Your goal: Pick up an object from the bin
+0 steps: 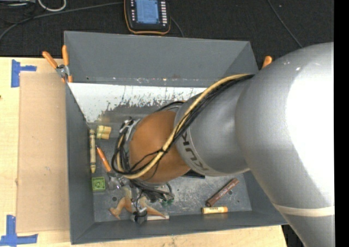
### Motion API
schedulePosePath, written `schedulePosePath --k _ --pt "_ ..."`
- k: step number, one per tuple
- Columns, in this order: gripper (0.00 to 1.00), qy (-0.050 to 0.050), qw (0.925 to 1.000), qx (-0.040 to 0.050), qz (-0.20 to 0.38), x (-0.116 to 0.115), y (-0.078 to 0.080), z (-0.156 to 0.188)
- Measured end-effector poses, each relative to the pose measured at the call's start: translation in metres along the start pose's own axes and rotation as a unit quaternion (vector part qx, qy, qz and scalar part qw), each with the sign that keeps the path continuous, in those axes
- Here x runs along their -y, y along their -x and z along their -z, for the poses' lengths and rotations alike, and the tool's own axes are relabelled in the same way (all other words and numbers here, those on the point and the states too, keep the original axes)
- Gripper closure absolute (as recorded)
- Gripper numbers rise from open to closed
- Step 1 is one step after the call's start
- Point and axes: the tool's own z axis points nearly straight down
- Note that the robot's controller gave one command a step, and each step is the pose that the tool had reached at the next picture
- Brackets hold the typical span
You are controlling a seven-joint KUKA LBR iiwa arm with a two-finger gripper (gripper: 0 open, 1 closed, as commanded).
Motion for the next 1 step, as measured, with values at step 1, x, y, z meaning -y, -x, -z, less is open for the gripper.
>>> schedulePosePath --k 1 --pt "1.0 0.005 0.983 -0.009 0.183 0.0427 -0.0271 -0.0018"
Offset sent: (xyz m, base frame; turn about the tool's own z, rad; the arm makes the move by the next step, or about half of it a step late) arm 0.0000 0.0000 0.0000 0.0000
